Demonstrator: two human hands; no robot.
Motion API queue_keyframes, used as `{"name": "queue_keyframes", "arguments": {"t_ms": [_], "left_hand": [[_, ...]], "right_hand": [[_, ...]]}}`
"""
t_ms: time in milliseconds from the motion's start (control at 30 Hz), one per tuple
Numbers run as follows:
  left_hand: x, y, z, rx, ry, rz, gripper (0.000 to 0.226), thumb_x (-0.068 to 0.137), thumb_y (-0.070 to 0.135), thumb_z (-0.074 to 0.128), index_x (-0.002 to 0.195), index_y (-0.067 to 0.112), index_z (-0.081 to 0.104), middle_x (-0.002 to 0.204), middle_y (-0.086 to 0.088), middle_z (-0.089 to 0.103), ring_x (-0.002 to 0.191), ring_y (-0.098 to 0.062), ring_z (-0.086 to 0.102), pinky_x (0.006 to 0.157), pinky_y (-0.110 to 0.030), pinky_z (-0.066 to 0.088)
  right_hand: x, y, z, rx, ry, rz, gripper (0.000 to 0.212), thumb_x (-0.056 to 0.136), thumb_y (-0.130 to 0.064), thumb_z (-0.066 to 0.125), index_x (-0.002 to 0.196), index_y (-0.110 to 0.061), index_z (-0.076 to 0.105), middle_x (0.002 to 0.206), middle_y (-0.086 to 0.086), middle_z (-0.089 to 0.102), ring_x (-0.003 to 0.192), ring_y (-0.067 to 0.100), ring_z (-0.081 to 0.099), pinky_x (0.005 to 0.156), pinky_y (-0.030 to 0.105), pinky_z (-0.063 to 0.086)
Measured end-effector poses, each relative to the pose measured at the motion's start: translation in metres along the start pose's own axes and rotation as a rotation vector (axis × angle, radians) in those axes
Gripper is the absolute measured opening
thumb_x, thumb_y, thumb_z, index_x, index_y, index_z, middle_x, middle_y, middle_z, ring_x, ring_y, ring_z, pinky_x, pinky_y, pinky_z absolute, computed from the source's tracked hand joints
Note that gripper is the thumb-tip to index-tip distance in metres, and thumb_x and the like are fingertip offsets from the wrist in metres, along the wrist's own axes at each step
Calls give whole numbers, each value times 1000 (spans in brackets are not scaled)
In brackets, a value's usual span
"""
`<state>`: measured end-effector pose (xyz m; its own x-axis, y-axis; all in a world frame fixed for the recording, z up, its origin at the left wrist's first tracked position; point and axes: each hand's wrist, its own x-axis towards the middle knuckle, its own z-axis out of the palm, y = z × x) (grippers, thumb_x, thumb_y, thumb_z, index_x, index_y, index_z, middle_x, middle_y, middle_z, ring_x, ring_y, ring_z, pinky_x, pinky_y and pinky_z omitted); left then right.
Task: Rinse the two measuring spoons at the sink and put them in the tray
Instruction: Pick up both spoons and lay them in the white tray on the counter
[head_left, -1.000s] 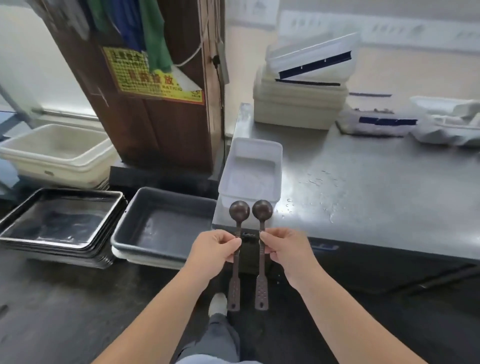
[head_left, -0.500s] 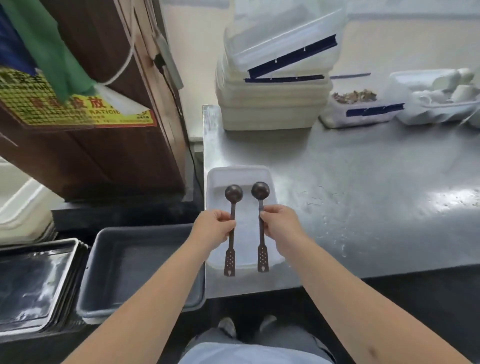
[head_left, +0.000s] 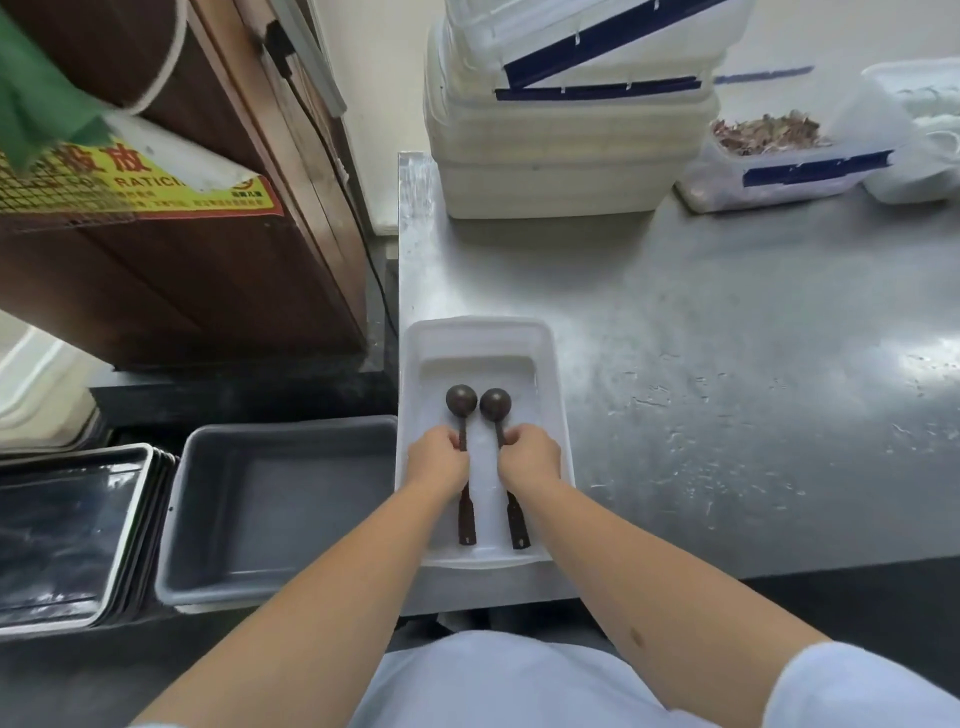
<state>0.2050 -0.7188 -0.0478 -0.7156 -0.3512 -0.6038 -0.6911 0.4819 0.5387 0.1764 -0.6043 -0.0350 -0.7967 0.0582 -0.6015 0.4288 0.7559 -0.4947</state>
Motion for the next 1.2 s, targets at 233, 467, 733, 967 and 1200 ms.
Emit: {"name": "queue_keyframes", "arguments": {"t_ms": [233,467,733,967,1200], "left_hand": [[-6,3,12,159,108,70,25,83,14,62,102,15,46,101,-6,45,73,-21,54,59,-34,46],[-25,-15,18,699,32,397,31,87,17,60,114,14,46,122,-8,39,95,-25,43,63,-35,38],[-30,-14,14,814,50,437,30,85,6,58,113,9,49,121,-10,44,101,-26,47,67,-34,41],[-33,-16,13,824,37,441,28,86,7,58,112,9,50,117,-11,46,99,-25,48,71,-33,45],[-55,-14,-3,693,47,592,57,87,29,65,133,9,37,150,-18,30,137,-31,31,102,-39,44]], "right_hand": [[-7,8,7,-115,-62,-106,31,84,-5,56,114,-8,48,113,11,48,94,29,55,68,32,42],[-25,24,5,-700,-181,-416,35,86,-4,57,120,-12,48,123,13,41,97,28,53,72,32,40],[-28,25,8,-767,-176,-435,40,82,2,60,118,-10,47,121,13,42,93,29,53,70,34,40],[-34,26,10,-831,-142,-452,35,82,-4,63,115,-11,50,119,12,44,95,27,51,70,33,38],[-53,16,-11,-846,-81,-494,16,90,-16,57,105,-15,52,105,6,54,77,23,51,61,35,41]]}}
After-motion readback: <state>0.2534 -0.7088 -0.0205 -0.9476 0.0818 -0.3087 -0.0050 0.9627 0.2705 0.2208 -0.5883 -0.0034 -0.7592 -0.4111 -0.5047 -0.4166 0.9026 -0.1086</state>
